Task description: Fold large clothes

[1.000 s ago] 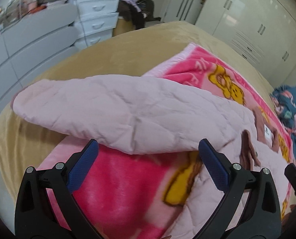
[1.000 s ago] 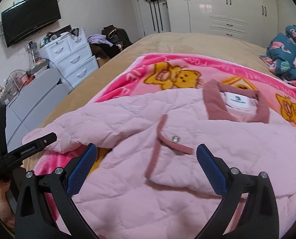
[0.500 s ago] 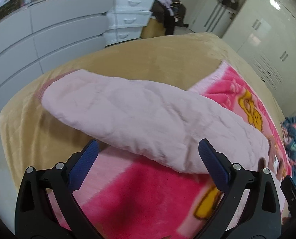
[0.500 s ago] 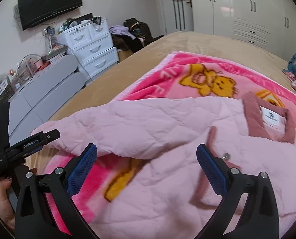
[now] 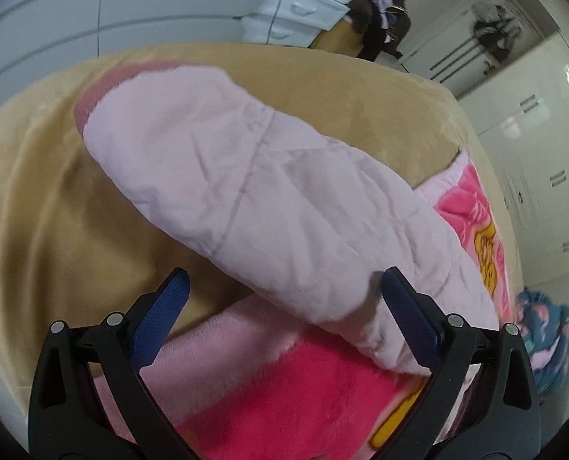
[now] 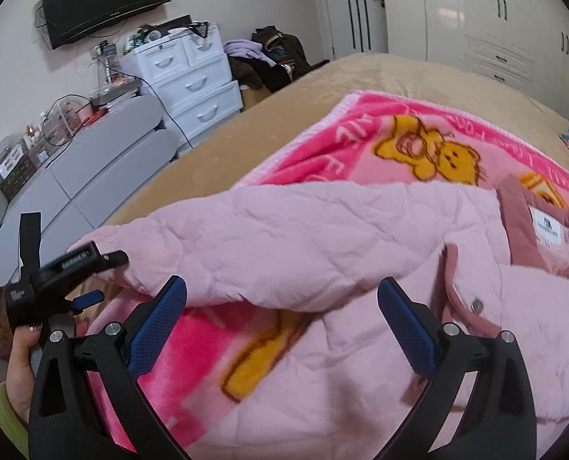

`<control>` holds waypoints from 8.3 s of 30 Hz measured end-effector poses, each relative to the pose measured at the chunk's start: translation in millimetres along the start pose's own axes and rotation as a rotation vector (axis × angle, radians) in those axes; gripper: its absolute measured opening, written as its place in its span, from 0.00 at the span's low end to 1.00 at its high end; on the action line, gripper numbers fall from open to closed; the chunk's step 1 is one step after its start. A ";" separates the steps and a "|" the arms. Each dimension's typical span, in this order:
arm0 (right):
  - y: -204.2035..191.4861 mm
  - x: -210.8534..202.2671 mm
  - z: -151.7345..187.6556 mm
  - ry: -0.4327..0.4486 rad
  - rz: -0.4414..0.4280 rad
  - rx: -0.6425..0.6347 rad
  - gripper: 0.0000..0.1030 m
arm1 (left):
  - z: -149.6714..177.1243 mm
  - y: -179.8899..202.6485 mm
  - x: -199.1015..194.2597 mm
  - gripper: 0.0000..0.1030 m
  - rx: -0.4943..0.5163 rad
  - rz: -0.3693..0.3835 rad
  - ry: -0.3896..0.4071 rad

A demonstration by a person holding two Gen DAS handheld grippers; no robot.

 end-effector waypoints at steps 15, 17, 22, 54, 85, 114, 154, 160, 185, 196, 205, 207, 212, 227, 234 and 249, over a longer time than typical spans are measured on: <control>76.7 -41.3 43.4 0.044 0.047 0.171 0.96 | -18.1 10.0 -21.2 0.23 -0.026 0.102 0.167; 88.9 -49.1 53.5 0.047 0.042 0.203 0.96 | -13.1 17.2 -34.4 0.17 0.004 0.118 0.210; 119.7 -76.4 77.4 0.065 0.040 0.268 0.96 | 4.0 45.0 -66.0 0.14 0.081 0.144 0.290; 227.9 -215.9 194.1 0.300 -0.064 0.497 0.96 | 157.4 271.5 -195.5 0.12 0.589 0.183 0.479; 309.7 -265.3 286.8 0.369 -0.036 0.671 0.96 | 321.6 371.8 -112.6 0.12 1.023 0.181 0.313; 367.9 -277.3 342.0 0.349 0.050 0.794 0.96 | 448.5 357.9 57.5 0.32 1.298 -0.016 -0.044; 296.5 -141.5 274.7 0.085 -0.077 0.643 0.96 | 300.1 285.0 -5.0 0.91 1.035 -0.049 0.012; 292.6 -120.6 263.2 0.079 -0.089 0.650 0.96 | 274.6 273.1 -11.4 0.91 0.987 -0.039 0.043; 278.4 -228.6 144.3 0.356 0.113 0.180 0.17 | 214.2 246.5 11.5 0.91 0.785 0.017 0.001; 342.6 -168.7 159.4 0.222 0.128 0.317 0.17 | 228.0 293.3 43.6 0.91 0.877 0.012 -0.037; 347.8 -148.3 174.9 0.176 0.130 0.365 0.19 | 241.7 323.8 71.1 0.91 0.947 -0.010 -0.074; 347.2 -147.7 176.6 0.175 0.133 0.373 0.22 | 245.0 327.3 78.4 0.91 0.957 -0.012 -0.095; 352.3 -146.4 180.8 0.162 0.149 0.406 0.32 | 253.1 328.4 91.2 0.91 0.978 -0.026 -0.123; 333.5 -167.7 175.4 0.212 0.301 0.363 0.67 | 261.1 318.1 127.5 0.91 1.018 -0.107 -0.159; 295.3 -139.1 131.7 0.138 0.262 0.213 0.70 | 261.3 312.7 131.9 0.92 1.016 -0.092 -0.154; 303.1 -40.1 129.3 -0.066 0.292 0.237 0.76 | 261.7 310.2 134.9 0.92 1.021 -0.074 -0.156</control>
Point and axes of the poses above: each gripper's, at about its wrist camera, not at the fingertips, and x roughly the way its jaws point, y to its right, z to its underside, the point moved 3 cm from there along x, roughly the way its jaws point, and after that the axes turned 14 degrees about -y, right-handed, at the moved point
